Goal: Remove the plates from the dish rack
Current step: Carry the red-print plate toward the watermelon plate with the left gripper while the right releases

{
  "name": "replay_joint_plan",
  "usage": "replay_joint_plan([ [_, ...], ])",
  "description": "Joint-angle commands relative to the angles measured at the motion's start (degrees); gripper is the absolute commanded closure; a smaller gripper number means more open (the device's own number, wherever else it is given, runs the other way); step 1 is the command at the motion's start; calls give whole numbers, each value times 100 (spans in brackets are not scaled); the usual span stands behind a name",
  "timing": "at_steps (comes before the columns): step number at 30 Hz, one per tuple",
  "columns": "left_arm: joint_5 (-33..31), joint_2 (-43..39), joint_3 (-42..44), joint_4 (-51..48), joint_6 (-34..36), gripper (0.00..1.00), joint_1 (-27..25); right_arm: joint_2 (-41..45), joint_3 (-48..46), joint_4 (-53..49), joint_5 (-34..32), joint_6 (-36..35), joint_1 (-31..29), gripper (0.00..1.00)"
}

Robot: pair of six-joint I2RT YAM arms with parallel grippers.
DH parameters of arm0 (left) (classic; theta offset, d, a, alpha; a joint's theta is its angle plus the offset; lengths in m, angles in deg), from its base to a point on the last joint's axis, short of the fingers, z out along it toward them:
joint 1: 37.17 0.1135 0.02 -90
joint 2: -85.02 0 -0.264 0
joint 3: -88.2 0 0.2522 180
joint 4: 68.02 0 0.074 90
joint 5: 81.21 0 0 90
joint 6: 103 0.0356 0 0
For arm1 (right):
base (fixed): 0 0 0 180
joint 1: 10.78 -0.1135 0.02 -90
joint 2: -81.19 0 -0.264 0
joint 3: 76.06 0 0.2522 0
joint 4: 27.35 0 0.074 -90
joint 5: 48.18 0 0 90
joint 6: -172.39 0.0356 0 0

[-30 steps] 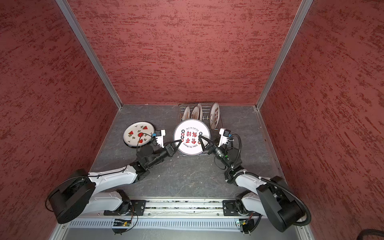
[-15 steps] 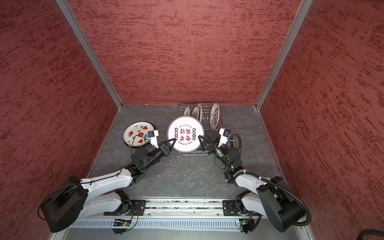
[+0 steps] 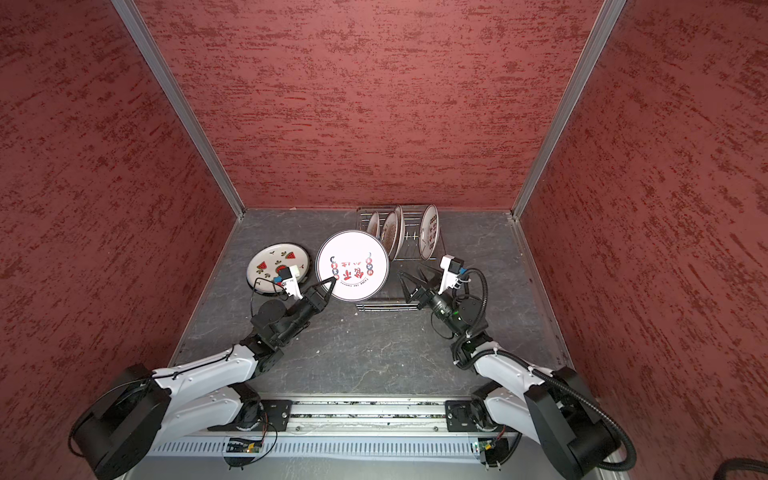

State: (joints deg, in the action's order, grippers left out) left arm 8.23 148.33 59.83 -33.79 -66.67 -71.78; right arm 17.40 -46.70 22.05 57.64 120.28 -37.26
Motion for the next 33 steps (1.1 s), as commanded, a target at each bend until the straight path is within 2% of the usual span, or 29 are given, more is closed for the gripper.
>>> replay_joint_plan([
  [1,-62,-168,52,482,-228,100,72,112,70,27,-61,-115,-33,2],
  [6,-315,-422,302,252,-747,100,267,66,99,-22,21,-124,-33,2],
  [8,-448,-572,350,158,-753,100,271,-20,188,-99,155,-153,-33,2],
  [11,-569,-819,359,-190,-732,100,273,-214,535,-556,488,-224,-62,6],
  [14,-833,-1041,352,-730,-970,100,279,-460,934,-1066,456,-527,-318,7],
  [16,-1012,-1188,326,-1121,-1087,100,288,-691,1377,-1799,245,-842,-570,2],
  [19,-1217,-1313,391,-1419,-1399,100,280,-1088,1985,-2634,-245,-1253,-1015,1],
  [22,-1292,-1384,501,-1329,-1449,100,288,-1440,2313,-2796,-532,-1482,-1289,1],
  [26,-1524,-1667,571,-1670,-1512,100,297,-1882,2751,-2972,-465,-1684,-1527,1],
  [29,-1728,-1871,490,-2631,-2044,100,383,-2244,3072,-3267,-608,-1877,-1720,1],
  [33,-1590,-1907,484,-3041,-2340,100,578,-2560,3380,-3417,-1575,-2348,-2121,1],
])
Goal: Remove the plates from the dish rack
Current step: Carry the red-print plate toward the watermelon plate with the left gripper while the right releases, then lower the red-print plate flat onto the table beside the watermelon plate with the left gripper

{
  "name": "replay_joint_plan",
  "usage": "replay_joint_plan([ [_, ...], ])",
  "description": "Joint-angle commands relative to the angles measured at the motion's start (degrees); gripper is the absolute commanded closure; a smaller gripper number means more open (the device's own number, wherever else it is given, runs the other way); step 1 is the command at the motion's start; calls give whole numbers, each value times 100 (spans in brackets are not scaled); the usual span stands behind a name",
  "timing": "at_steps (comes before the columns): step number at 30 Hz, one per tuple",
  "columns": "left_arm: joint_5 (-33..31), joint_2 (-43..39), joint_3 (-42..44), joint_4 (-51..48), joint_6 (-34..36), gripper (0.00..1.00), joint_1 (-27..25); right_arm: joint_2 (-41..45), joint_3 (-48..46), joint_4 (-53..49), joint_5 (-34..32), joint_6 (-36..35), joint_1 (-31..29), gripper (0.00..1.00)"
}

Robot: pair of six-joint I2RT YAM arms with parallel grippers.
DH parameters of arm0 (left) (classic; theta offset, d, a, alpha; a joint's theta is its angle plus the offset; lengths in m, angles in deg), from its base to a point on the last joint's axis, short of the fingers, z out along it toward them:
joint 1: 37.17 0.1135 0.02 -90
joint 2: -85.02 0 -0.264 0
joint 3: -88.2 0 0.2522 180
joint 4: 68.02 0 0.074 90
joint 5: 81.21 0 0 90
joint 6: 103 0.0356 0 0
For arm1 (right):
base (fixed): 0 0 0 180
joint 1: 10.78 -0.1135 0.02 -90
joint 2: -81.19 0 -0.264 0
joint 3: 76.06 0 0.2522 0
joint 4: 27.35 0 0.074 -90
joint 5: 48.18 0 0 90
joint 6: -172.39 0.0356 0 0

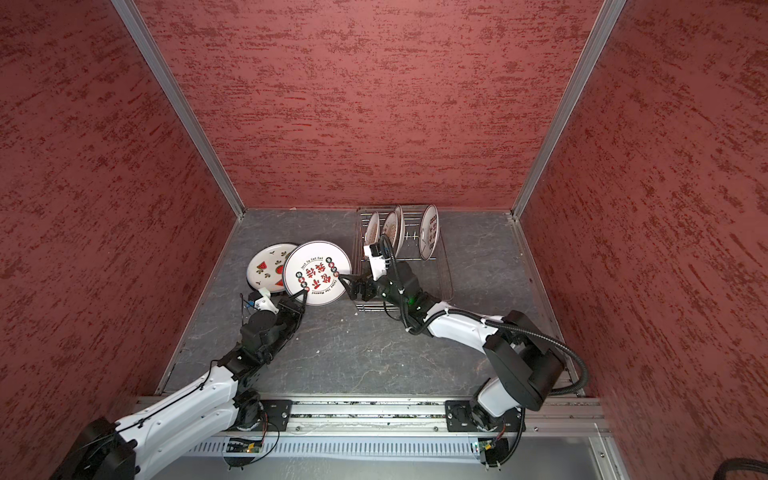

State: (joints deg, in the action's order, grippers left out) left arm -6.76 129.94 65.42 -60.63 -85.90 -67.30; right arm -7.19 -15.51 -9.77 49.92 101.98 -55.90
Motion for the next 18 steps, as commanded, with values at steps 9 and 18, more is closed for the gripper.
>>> replay_joint_plan([
  [9,395,151,-186,-908,-967,100,403,-600,824,-489,-1530,-688,-528,1],
  [18,351,272,-240,-1315,-1401,100,372,-809,1072,-703,-1168,-986,-705,2],
])
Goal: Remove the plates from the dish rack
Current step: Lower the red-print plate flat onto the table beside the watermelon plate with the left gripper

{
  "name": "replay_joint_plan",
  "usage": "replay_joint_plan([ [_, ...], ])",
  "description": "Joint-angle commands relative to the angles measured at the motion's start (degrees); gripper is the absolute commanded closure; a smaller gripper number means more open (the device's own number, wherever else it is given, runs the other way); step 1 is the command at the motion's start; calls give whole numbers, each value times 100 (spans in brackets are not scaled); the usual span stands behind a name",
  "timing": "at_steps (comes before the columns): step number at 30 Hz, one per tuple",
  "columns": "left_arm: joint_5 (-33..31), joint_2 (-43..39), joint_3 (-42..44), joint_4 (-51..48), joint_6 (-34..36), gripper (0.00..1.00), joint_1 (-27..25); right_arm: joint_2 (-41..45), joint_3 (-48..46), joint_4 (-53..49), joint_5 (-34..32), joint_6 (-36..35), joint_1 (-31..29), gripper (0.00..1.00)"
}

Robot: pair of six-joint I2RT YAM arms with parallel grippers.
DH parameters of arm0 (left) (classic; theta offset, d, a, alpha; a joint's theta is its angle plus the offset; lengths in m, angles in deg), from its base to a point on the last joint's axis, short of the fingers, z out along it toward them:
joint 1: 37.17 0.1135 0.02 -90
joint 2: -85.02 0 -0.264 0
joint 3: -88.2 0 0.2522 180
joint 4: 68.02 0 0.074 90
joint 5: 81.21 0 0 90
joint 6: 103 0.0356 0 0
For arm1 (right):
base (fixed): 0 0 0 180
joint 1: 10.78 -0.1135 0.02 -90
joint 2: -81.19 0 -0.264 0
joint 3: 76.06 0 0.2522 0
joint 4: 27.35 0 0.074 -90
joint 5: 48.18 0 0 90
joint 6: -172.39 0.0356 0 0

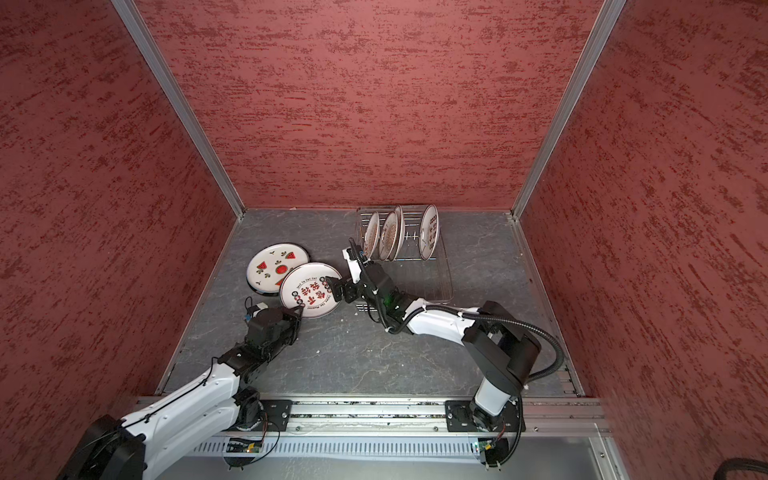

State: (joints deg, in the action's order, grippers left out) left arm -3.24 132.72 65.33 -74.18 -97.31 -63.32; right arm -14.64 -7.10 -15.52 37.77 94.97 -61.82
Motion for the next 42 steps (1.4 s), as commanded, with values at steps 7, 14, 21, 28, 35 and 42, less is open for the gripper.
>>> replay_joint_plan([
  [7,93,159,-276,-158,-477,100,2,-318,574,-515,-210,-530,-263,2],
  [14,228,-10,-286,-529,-503,100,23,-372,743,-946,-63,-767,-375,3],
  [21,404,37,-398,-639,-314,100,-1,-445,929,-1338,-209,-950,-432,3],
  [28,552,167,-408,-616,-166,100,-17,-473,956,-1441,-272,-1021,-448,3],
  [35,820,545,-606,-558,53,100,-39,-510,972,-1486,-280,-1053,-450,3],
  [42,979,989,-661,-386,60,100,-4,-544,969,-1573,-236,-1070,-459,3],
])
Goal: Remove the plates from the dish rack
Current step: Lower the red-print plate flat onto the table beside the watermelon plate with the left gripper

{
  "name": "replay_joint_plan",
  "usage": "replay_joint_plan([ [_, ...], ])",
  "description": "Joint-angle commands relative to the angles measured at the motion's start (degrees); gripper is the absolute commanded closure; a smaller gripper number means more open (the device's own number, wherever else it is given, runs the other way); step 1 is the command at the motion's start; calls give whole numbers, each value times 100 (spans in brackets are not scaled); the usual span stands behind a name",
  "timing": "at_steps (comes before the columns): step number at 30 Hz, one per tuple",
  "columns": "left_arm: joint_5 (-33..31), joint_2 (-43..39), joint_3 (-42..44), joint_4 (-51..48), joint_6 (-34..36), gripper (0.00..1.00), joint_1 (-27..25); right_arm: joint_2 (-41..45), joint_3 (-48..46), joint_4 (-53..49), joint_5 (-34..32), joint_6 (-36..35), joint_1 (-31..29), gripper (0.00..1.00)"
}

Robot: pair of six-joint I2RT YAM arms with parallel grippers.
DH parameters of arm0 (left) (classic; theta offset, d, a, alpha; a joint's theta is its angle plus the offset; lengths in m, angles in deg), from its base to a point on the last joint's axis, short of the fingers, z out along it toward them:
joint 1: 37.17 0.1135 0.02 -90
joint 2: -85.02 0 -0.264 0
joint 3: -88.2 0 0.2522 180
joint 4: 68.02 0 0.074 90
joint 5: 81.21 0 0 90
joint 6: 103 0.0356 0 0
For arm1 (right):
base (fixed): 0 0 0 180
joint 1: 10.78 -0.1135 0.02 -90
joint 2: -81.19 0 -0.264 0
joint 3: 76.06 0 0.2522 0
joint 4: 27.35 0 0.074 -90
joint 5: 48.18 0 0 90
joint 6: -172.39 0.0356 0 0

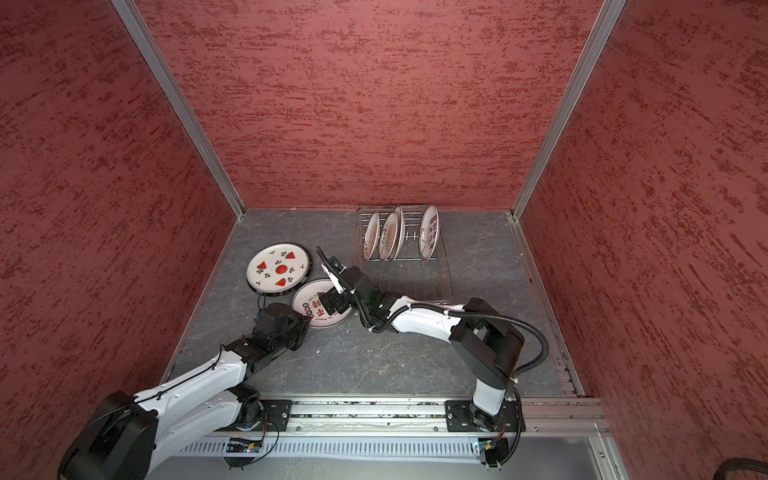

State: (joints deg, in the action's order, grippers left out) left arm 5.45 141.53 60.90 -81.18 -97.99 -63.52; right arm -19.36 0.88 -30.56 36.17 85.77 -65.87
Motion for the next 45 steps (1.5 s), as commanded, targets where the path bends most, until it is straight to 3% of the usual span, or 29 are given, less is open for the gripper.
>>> replay_joint_plan([
  [1,104,151,-208,313,107,100,16,-78,169,-79,-77,-144,-54,3],
  [7,-105,211,-163,238,45,98,25,-116,154,-70,-24,-151,-54,3],
  [14,-256,288,-115,41,-70,84,50,-116,125,-61,-38,-177,-54,3],
  [20,-283,317,-53,72,-80,73,154,-74,90,-86,390,-163,-54,3],
  [45,-407,131,57,-51,19,58,371,-64,151,-212,366,-145,-71,3],
])
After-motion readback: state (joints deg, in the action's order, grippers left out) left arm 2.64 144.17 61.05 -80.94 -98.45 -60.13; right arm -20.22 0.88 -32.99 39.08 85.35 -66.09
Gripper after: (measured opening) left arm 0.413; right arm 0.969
